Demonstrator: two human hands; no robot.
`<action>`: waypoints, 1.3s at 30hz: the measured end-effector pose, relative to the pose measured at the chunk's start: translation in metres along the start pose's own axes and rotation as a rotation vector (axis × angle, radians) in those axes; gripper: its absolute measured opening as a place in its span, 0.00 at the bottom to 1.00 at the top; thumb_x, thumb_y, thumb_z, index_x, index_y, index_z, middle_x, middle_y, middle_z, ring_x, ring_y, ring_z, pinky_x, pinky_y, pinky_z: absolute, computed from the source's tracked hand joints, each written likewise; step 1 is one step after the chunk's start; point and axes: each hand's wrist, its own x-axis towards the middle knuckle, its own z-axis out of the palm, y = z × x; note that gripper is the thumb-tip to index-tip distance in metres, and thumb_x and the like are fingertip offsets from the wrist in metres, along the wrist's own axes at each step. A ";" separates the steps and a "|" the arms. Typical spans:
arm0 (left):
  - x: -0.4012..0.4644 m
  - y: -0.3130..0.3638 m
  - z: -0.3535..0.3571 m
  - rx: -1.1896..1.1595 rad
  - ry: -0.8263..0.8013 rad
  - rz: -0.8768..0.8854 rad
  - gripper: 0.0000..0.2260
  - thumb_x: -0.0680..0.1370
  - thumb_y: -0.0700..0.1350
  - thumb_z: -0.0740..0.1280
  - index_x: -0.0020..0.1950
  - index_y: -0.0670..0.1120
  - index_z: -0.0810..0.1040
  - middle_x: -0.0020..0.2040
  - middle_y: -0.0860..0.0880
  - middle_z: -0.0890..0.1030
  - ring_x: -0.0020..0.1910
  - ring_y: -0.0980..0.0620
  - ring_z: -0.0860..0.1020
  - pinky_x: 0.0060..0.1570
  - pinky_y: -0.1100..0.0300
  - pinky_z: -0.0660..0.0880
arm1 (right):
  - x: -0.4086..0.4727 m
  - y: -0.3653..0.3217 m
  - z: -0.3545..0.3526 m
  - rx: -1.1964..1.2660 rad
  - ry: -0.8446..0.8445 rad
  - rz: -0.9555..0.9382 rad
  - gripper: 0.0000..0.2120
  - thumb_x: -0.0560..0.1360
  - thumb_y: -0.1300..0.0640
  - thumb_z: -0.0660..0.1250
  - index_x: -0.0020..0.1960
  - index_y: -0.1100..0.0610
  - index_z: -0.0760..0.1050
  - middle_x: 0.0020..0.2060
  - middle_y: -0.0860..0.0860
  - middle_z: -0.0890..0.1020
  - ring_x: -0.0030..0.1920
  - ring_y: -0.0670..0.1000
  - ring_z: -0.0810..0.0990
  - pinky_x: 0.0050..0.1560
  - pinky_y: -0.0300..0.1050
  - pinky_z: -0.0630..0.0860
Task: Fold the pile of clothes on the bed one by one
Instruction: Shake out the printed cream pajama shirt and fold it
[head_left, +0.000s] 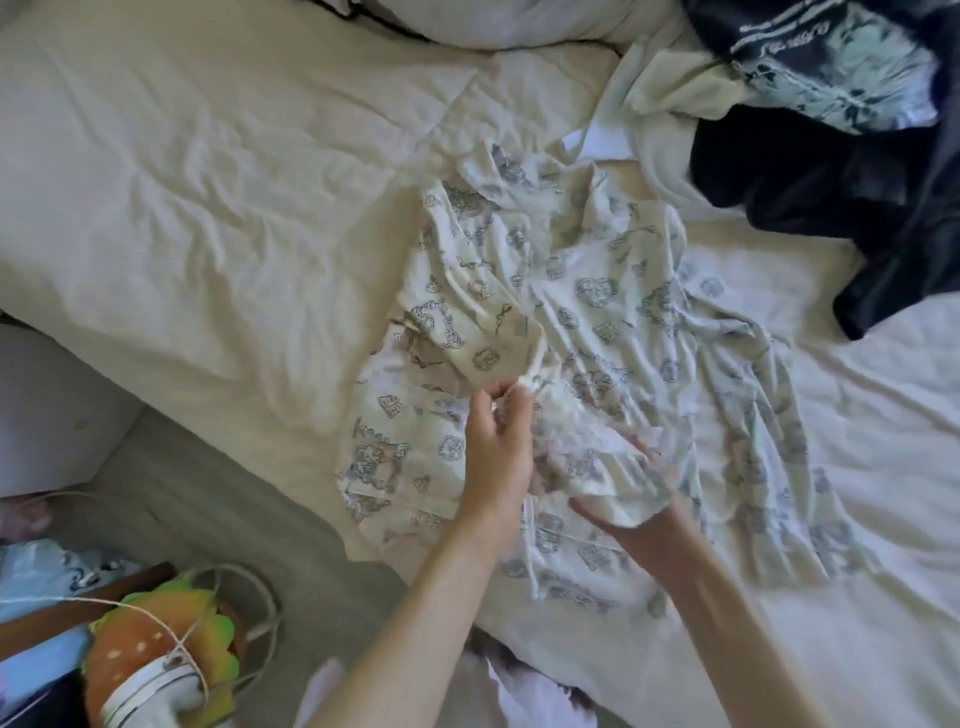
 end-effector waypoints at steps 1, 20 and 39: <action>-0.001 -0.008 0.000 -0.096 0.031 -0.127 0.03 0.81 0.47 0.60 0.51 0.50 0.72 0.32 0.50 0.70 0.24 0.57 0.69 0.24 0.64 0.67 | 0.004 0.007 -0.002 0.030 -0.010 0.108 0.07 0.79 0.67 0.61 0.56 0.60 0.71 0.45 0.45 0.75 0.38 0.30 0.78 0.39 0.24 0.71; -0.008 -0.060 0.064 0.537 -0.477 0.145 0.16 0.81 0.51 0.59 0.69 0.52 0.70 0.64 0.55 0.75 0.58 0.67 0.73 0.55 0.72 0.70 | 0.006 0.024 -0.057 0.293 -0.203 0.080 0.19 0.77 0.40 0.60 0.48 0.50 0.84 0.45 0.52 0.85 0.45 0.48 0.84 0.44 0.46 0.81; 0.027 -0.120 0.003 1.046 -0.061 0.357 0.15 0.78 0.35 0.57 0.62 0.45 0.74 0.64 0.51 0.72 0.67 0.50 0.66 0.71 0.59 0.57 | 0.059 0.022 -0.076 -0.139 0.330 -0.061 0.12 0.77 0.52 0.62 0.41 0.59 0.75 0.33 0.53 0.73 0.33 0.48 0.71 0.37 0.41 0.71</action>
